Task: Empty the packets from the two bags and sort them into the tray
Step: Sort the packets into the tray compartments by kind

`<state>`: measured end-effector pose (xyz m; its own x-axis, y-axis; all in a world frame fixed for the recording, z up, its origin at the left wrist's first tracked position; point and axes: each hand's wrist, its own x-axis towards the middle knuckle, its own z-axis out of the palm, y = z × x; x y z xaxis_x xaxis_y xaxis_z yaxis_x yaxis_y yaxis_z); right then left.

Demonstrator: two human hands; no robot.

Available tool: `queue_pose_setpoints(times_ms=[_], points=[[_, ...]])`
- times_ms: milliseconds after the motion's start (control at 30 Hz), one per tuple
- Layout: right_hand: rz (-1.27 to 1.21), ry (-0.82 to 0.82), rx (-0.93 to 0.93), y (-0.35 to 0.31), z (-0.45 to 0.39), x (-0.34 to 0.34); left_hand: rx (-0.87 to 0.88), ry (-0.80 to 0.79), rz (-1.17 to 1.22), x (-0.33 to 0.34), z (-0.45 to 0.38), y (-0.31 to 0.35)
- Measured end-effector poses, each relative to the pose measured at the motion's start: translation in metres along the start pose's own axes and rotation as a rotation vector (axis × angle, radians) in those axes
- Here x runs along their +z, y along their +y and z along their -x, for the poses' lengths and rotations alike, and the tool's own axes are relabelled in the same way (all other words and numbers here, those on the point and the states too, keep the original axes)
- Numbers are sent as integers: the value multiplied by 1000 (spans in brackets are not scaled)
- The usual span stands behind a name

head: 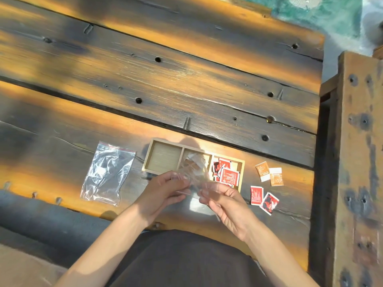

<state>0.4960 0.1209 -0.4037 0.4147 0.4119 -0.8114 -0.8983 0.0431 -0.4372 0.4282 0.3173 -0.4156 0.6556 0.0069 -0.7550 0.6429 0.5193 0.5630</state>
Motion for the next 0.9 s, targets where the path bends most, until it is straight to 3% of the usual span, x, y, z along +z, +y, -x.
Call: queue_pose_setpoints(times_ms=[567,900], points=[[130,-39,-146,-4,22,7,89,-20,108,-6,2,-6],[201,-40,-108,7,27,7,-51,67,58,1,3,-9]])
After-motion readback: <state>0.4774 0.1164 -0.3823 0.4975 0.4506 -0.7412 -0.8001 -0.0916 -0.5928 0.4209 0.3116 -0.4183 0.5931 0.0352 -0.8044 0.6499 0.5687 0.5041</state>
